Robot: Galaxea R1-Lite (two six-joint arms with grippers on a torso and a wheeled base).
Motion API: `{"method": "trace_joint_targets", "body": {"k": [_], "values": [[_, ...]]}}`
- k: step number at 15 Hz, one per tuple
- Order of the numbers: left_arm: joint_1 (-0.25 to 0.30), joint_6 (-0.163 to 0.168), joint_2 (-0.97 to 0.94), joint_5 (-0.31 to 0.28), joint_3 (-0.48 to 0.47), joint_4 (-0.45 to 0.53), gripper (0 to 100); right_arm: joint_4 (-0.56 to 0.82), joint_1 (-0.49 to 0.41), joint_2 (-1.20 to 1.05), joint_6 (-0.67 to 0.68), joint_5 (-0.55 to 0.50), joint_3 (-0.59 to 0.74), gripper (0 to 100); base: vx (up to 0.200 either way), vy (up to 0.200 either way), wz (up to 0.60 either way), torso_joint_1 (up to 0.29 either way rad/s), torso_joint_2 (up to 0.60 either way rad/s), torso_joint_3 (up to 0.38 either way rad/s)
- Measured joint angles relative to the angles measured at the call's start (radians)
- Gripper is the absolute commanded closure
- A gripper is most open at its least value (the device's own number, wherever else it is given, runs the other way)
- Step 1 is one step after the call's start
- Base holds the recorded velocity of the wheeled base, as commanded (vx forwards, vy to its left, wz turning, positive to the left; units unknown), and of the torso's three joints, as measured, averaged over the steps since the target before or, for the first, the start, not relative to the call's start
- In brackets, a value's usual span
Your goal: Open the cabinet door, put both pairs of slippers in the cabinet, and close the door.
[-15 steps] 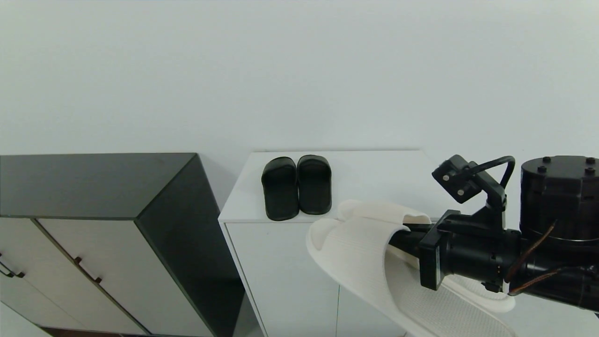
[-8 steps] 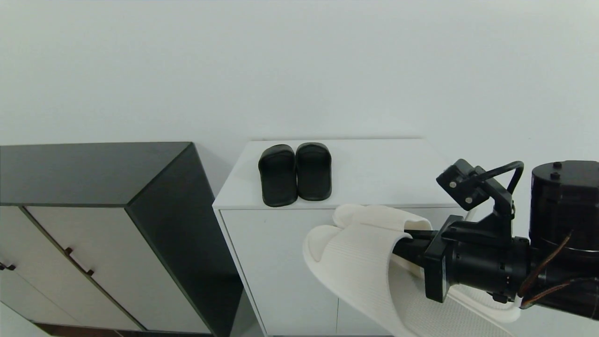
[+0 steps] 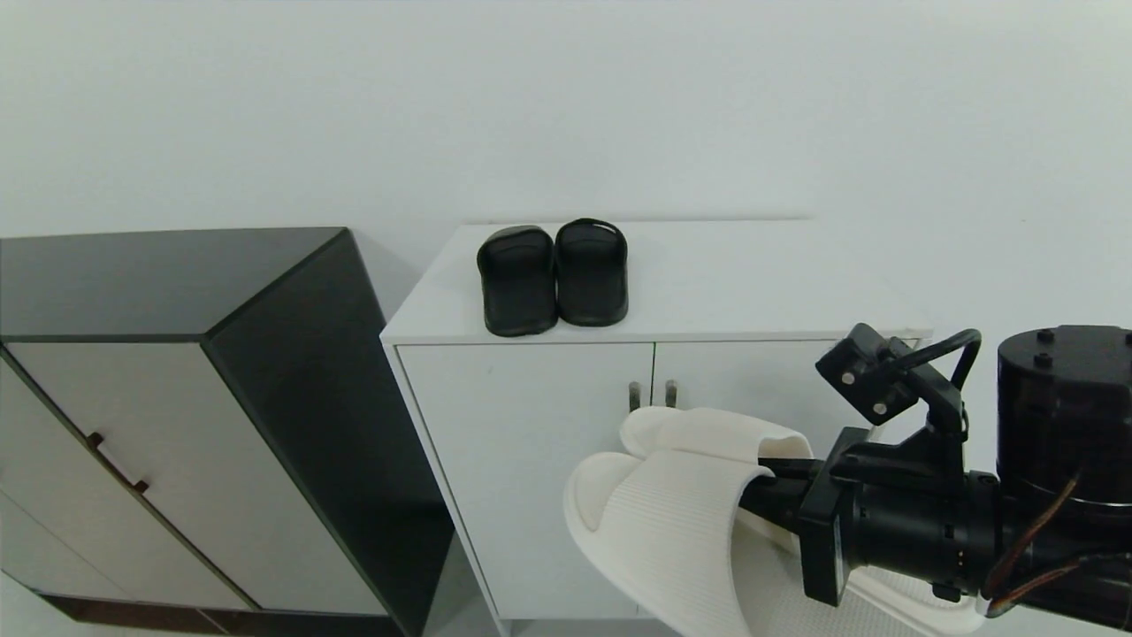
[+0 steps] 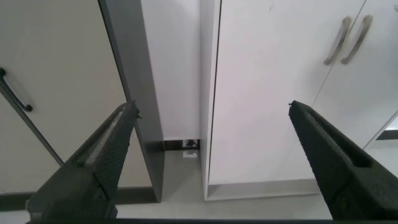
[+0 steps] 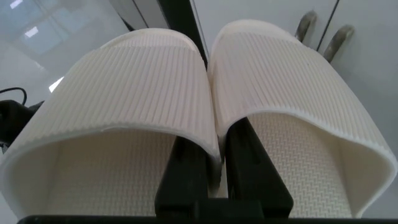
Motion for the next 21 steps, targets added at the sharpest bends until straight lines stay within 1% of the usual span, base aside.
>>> {"method": "trace_joint_targets", "body": {"k": [8, 10, 11, 12, 13, 15, 17, 19, 21], "values": [[0.0, 0.002, 0.0, 0.003, 0.0, 0.001, 0, -0.013, 0.003, 0.009, 0.0, 0.004, 0.013, 100, 0.0, 0.0, 0.0, -0.18, 0.5, 0.316], [0.0, 0.007, 0.0, 0.004, 0.0, -0.006, 0, -0.028, 0.003, 0.013, 0.0, 0.003, 0.022, 100, 0.0, 0.0, 0.0, -0.139, 0.47, 0.327], [0.0, 0.019, 0.0, -0.003, 0.0, -0.01, 0, -0.035, 0.003, 0.012, 0.0, -0.001, 0.026, 100, 0.0, 0.0, 0.0, -0.134, 0.45, 0.33], [0.0, 0.017, 0.002, -0.02, -0.013, -0.02, 0, -0.044, 0.0, 0.011, 0.0, -0.003, 0.03, 100, 0.0, 0.0, 0.0, -0.119, 0.47, 0.339], [-0.001, 0.004, 0.009, -0.039, -0.06, -0.025, 0, -0.048, -0.003, 0.011, 0.0, -0.003, 0.033, 100, 0.0, 0.0, 0.0, -0.11, 0.46, 0.334], [-0.005, -0.031, 0.065, -0.07, -0.198, -0.006, 0, -0.048, -0.011, 0.011, 0.0, -0.001, 0.035, 100, 0.0, 0.0, 0.0, -0.098, 0.45, 0.344], [-0.017, -0.05, 0.199, -0.124, -0.304, -0.016, 0, -0.048, -0.013, 0.011, 0.0, 0.001, 0.044, 100, 0.0, 0.0, 0.0, -0.066, 0.45, 0.371], [-0.031, -0.058, 0.371, -0.2, -0.369, -0.095, 0, -0.048, -0.014, 0.012, -0.001, 0.001, 0.053, 100, 0.0, 0.0, 0.0, -0.041, 0.44, 0.395], [-0.049, -0.044, 0.545, -0.269, -0.419, -0.178, 0, -0.046, -0.014, 0.014, -0.003, 0.002, 0.063, 100, 0.0, 0.0, 0.0, -0.017, 0.33, 0.312]]}}
